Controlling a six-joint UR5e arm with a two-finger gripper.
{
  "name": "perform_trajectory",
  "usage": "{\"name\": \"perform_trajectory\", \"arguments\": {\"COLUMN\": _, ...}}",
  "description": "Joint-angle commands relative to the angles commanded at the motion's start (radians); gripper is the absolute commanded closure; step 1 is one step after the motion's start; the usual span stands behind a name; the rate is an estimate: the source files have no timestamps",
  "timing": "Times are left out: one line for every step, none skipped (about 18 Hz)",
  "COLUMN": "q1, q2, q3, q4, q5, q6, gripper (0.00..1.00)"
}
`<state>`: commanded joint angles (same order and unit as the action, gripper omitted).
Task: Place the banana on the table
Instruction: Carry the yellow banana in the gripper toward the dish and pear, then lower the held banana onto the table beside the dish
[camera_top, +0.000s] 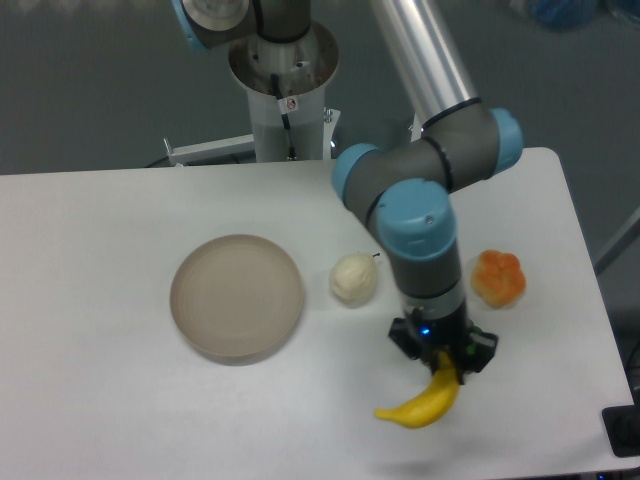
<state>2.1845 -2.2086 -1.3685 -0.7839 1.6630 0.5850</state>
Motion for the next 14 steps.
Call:
{"name": "perform_trajectory", "arguments": {"q1": -0.015, "q2": -0.023, "q3": 0.002, "q4": 0.003, "q5": 0.0, "q6": -0.004, "gripper": 0.75}}
{"name": "perform_trajectory", "arguments": {"q1": -0.025, "q2": -0.035, "q3": -0.003, "q4": 0.003, "q5": 0.006, "q6": 0.01, "gripper": 0.75}}
{"name": "perform_trajectory", "arguments": {"q1": -0.026, "q2": -0.045, "q3": -0.014, "q4": 0.006, "q5": 0.009, "q6": 0.044, "gripper": 0.75}}
{"name": "perform_trajectory", "arguments": {"q1": -0.026, "q2": -0.045, "q3": -0.03, "q4": 0.008, "q5": 0.009, "q6": 0.091, "gripper": 0.75}}
{"name": "perform_trajectory", "arguments": {"q1": -0.026, "q2": -0.048, "q3": -0.05, "q4": 0.005, "q5": 0.009, "q6": 0.122, "gripper": 0.75}}
{"name": "perform_trajectory", "arguments": {"q1": -0.026, "q2": -0.046, "q3": -0.057, "q4": 0.005, "q5": 0.009, "q6": 0.127, "gripper": 0.75}}
{"name": "perform_trajectory", "arguments": {"q1": -0.026, "q2": -0.045, "q3": -0.066, "q4": 0.005, "q5": 0.008, "q6": 0.127, "gripper": 0.75}}
{"name": "perform_trajectory", "arguments": {"q1": -0.026, "q2": -0.043, "q3": -0.075, "q4": 0.003, "q5": 0.009, "q6": 0.127, "gripper": 0.75}}
{"name": "perform_trajectory", "arguments": {"q1": -0.026, "q2": -0.04, "q3": -0.083, "q4": 0.003, "q5": 0.009, "q6": 0.128, "gripper": 0.75}}
{"name": "perform_trajectory", "arguments": {"q1": -0.026, "q2": -0.039, "q3": -0.086, "q4": 0.003, "q5": 0.009, "q6": 0.131, "gripper": 0.75}}
{"name": "perform_trajectory", "arguments": {"q1": -0.026, "q2": -0.04, "q3": -0.092, "q4": 0.005, "q5": 0.009, "q6": 0.131, "gripper": 0.75}}
{"name": "perform_trajectory", "arguments": {"q1": -0.026, "q2": -0.042, "q3": -0.099, "q4": 0.005, "q5": 0.009, "q6": 0.13, "gripper": 0.75}}
{"name": "perform_trajectory", "arguments": {"q1": -0.026, "q2": -0.042, "q3": -0.106, "q4": 0.005, "q5": 0.009, "q6": 0.13, "gripper": 0.75}}
{"name": "perform_trajectory", "arguments": {"q1": -0.026, "q2": -0.04, "q3": -0.109, "q4": 0.003, "q5": 0.001, "q6": 0.125, "gripper": 0.75}}
